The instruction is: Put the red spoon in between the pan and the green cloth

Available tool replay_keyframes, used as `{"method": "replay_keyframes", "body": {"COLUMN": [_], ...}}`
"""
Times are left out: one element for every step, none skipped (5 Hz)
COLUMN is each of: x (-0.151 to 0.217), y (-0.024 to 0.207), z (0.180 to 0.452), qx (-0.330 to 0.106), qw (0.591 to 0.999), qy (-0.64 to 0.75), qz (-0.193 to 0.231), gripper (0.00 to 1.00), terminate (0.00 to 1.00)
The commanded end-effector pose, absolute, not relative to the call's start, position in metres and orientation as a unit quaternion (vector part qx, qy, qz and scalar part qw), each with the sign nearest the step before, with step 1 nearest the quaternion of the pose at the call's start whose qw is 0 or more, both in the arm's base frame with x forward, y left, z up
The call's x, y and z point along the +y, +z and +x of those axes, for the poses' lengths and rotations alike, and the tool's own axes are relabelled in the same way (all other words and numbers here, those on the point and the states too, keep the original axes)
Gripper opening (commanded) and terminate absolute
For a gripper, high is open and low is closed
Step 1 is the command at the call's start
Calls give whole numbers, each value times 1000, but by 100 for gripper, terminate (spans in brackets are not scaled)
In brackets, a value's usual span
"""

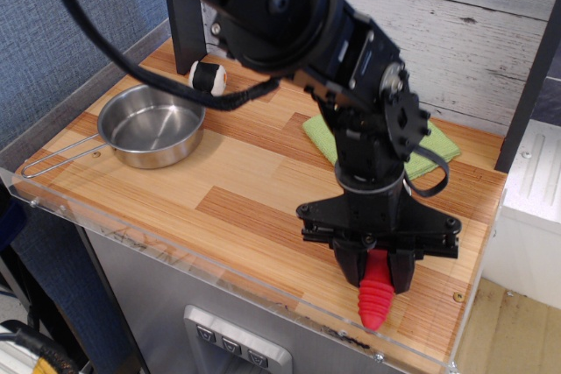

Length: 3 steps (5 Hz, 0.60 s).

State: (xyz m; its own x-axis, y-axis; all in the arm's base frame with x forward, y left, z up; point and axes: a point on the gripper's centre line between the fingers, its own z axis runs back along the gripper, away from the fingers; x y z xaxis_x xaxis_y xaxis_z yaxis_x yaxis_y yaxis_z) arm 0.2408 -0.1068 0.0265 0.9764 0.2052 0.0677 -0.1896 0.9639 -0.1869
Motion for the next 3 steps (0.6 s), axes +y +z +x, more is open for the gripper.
{"method": "replay_keyframes", "body": {"x": [-105,-88,-66], "y": [86,109,126], "z": [248,255,268], "qx": [-111,-126,-144], "qw": [983,978,972], "qy": [99,115,138], "qz": [-112,-120,-122], "gripper": [0,0,0], "terminate": [0,0,0]}}
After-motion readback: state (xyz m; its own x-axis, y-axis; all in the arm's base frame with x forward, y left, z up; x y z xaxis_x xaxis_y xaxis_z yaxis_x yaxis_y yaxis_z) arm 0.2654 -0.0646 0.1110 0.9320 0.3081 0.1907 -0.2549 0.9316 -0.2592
